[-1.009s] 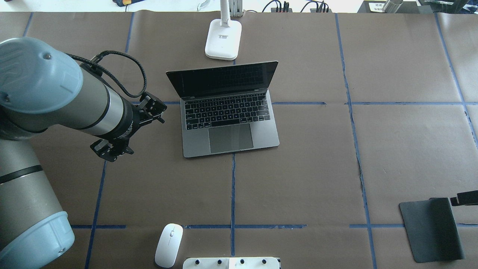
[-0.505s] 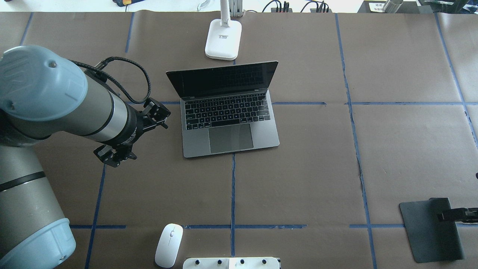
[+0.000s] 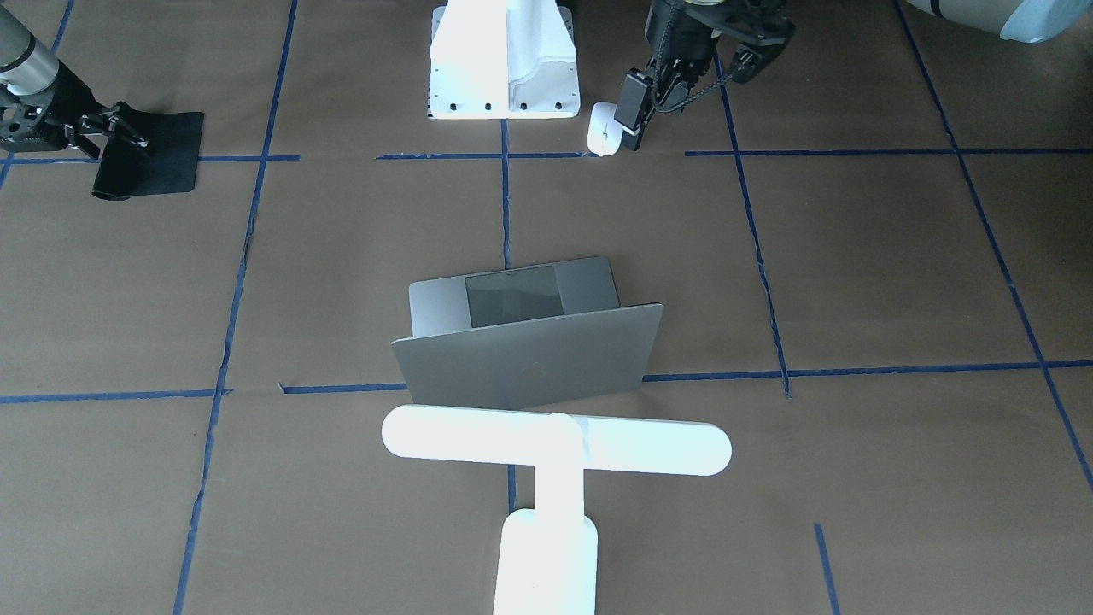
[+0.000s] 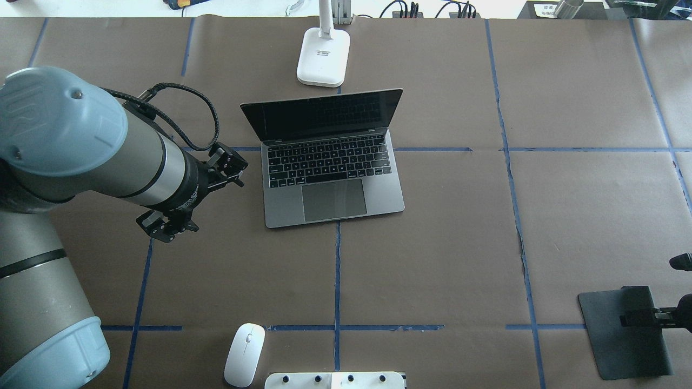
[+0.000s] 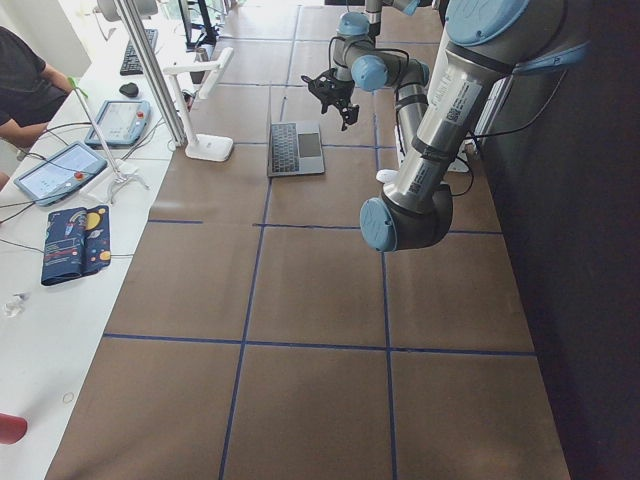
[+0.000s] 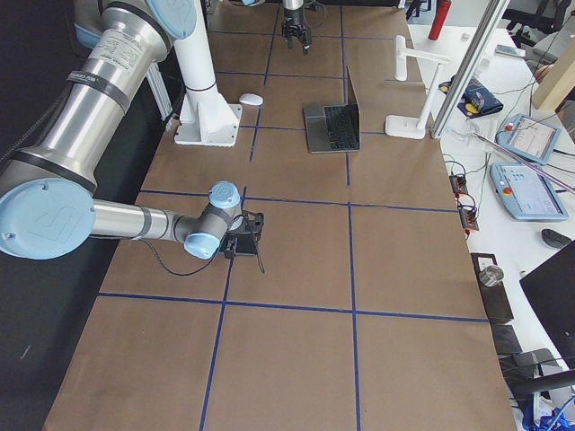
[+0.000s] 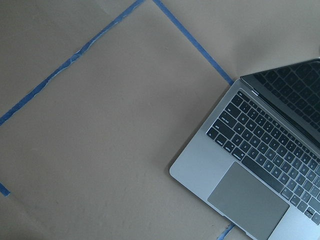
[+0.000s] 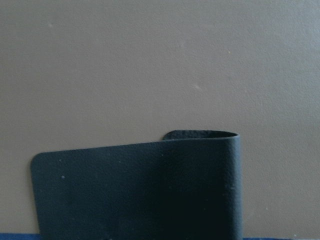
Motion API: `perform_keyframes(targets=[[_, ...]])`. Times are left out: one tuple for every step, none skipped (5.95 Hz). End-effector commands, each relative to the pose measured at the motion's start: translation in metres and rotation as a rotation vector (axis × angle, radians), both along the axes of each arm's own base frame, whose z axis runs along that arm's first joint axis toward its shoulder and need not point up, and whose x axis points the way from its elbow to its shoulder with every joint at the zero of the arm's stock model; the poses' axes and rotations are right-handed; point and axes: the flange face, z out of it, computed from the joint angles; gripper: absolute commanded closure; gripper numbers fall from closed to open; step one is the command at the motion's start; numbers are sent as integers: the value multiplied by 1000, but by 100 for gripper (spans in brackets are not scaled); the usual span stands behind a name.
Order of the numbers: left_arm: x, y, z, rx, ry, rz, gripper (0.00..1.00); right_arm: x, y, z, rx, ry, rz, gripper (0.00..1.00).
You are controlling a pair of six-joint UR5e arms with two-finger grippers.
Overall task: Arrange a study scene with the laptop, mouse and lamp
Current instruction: 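Grasp the black mouse pad with the right gripper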
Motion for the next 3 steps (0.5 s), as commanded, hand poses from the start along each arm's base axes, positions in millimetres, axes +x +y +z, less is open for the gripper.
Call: perform_keyframes(targets=[[2,2,0,0,0,6,0,7,3,7,-9,19,3,9],[3,2,1,-1,-1,8,0,8,3,8,-10,22,5,10],[4,4,-1,2,1,11,0,11,5,10,-12,28,5,30]])
